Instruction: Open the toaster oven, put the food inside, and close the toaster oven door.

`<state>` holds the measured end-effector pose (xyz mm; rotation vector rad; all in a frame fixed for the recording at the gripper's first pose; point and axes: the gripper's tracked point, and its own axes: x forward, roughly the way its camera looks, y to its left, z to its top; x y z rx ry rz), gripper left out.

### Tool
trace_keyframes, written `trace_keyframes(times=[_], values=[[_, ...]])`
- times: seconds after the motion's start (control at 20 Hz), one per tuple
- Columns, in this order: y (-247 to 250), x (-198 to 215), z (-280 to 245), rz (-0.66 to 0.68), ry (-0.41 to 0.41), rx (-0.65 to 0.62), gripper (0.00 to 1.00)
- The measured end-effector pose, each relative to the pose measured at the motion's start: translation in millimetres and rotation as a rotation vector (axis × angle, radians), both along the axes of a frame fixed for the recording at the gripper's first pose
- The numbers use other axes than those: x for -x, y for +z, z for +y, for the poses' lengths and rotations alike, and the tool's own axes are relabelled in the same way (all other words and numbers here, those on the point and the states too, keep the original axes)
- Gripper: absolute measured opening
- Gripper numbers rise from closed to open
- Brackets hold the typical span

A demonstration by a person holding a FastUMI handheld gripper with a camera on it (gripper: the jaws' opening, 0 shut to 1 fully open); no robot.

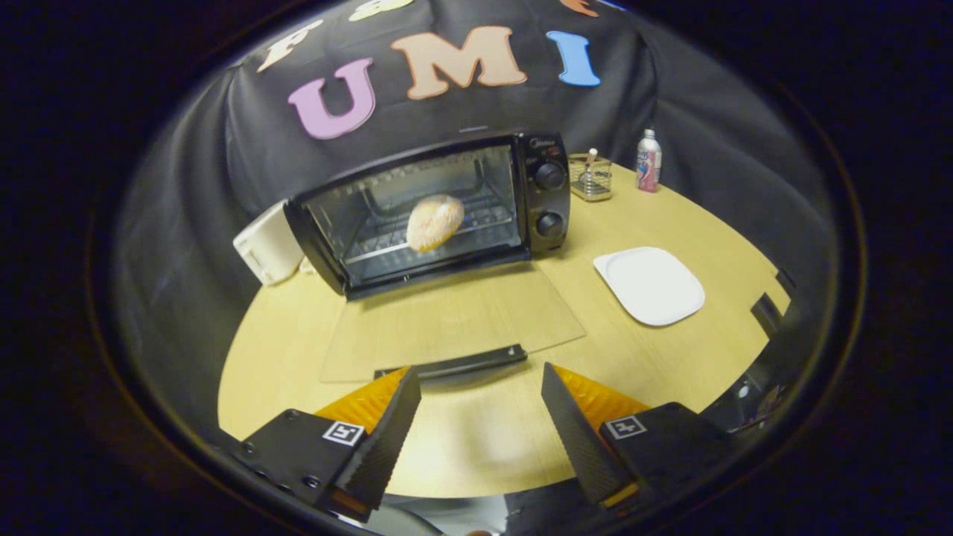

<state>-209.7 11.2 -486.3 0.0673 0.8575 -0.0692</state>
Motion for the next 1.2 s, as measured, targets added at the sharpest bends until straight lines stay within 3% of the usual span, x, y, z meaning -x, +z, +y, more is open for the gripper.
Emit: trace_keyframes(times=[0.75,1.2], values=[[-57,-11,7,0.123,0.113,0.108,1.00],[-22,-24,17,0.066,0.149,0.148,1.00]])
